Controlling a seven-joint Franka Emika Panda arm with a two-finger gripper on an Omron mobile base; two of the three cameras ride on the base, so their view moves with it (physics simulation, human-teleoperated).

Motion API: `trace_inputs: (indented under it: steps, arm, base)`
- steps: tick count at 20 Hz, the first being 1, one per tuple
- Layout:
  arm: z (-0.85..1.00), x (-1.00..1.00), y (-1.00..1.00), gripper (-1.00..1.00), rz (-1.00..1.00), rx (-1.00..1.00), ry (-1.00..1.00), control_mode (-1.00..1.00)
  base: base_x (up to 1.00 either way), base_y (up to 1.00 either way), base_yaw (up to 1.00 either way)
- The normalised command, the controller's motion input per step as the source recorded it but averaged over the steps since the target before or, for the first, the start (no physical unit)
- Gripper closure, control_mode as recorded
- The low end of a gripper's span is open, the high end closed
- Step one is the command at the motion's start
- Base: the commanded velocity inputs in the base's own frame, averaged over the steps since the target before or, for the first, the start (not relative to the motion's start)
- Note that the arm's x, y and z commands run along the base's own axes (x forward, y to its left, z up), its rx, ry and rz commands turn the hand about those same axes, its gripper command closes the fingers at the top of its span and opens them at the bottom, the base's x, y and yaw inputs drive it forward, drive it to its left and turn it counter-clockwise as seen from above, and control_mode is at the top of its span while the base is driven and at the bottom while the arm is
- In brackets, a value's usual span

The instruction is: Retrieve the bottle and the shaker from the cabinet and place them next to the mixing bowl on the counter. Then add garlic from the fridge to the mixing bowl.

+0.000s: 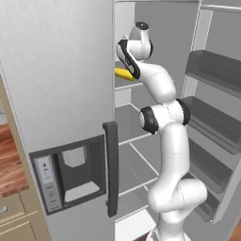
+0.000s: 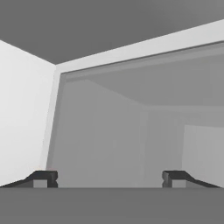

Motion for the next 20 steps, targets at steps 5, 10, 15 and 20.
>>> trace_inputs:
  steps: [5, 10, 15, 20]
  arm:
    - [0.00, 0.00, 0.06, -1.00, 0.07, 0.00, 0.13, -1.00]
    - [0.00, 0.00, 0.07, -1.00, 0.10, 0.00, 0.10, -1.00]
    - [0.00, 0.05, 0.25, -1.00, 0.04, 0.00, 0.13, -1.00]
    - [-0.01, 0.00, 0.25, -1.00, 0.04, -0.01, 0.10, -1.00]
  base:
    - [0.00, 0.00, 0.00]
    - [0.00, 0.00, 0.00]
    - [0.00, 0.00, 0.00]
    - [0.00, 0.00, 0.00]
